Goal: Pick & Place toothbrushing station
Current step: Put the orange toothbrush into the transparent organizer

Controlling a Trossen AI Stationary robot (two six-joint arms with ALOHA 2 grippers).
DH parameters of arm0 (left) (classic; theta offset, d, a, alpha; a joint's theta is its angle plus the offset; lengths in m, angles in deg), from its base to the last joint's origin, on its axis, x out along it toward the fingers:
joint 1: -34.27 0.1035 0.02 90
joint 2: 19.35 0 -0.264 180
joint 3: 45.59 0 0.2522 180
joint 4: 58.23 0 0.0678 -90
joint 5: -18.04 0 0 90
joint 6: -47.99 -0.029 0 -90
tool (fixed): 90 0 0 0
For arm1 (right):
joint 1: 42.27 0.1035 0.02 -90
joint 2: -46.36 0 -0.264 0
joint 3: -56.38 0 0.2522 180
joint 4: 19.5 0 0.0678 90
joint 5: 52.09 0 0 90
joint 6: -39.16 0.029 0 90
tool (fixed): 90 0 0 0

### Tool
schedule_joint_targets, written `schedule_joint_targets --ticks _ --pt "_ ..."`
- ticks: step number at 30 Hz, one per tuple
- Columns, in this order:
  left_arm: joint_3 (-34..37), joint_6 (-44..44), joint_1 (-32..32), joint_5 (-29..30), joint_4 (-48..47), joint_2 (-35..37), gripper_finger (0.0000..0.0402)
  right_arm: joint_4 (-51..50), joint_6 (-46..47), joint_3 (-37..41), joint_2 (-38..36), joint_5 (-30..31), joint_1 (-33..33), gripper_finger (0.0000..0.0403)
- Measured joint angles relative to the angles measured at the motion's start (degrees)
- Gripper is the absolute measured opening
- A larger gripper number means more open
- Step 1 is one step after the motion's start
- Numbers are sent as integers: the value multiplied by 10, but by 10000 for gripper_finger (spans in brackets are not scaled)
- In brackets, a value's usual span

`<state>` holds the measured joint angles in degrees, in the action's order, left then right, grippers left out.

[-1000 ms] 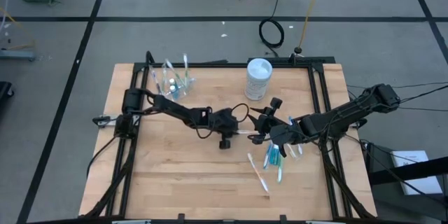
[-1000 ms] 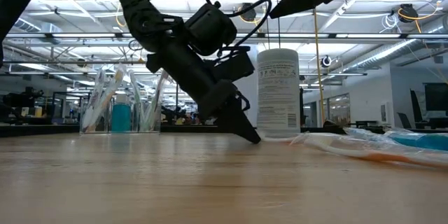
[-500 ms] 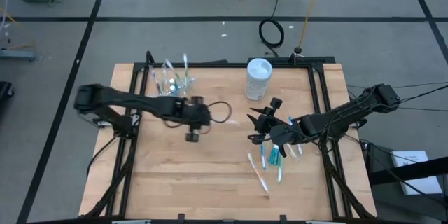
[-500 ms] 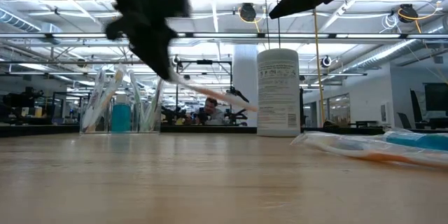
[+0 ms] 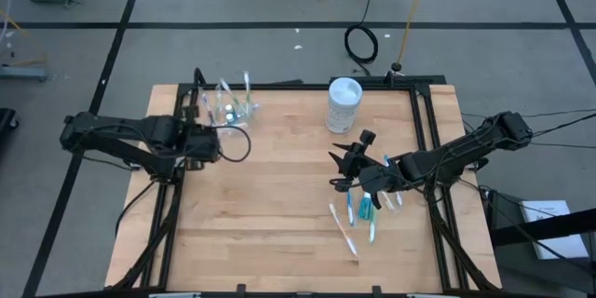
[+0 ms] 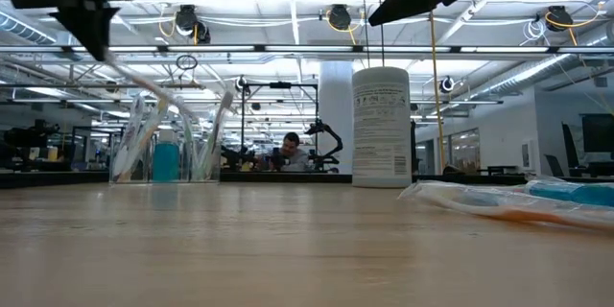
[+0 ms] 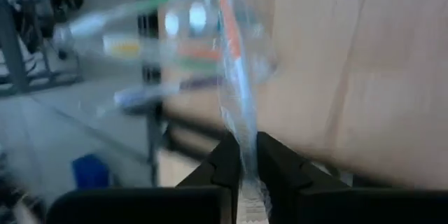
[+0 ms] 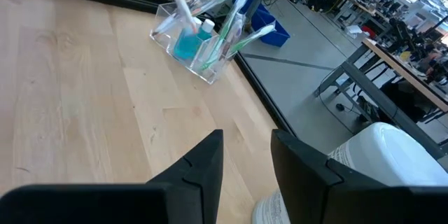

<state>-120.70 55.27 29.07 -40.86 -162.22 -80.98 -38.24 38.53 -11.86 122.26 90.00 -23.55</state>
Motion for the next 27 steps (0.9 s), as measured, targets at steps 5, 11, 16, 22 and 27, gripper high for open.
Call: schedule_joint_targets --ticks 5,11,16,22,27 --pt "-14 -128 0 12 6 -9 30 1 -2 0 0 0 0 112" --pt "-31 -321 36 153 4 -35 44 3 -6 0 0 0 0 112" --pt "-31 -564 87 190 1 -35 38 2 -2 0 0 0 0 112" --pt "-32 -724 116 263 0 -35 35 0 -1 0 0 0 0 112" --pt "-65 -728 116 246 1 -34 40 0 0 0 0 0 0 112"
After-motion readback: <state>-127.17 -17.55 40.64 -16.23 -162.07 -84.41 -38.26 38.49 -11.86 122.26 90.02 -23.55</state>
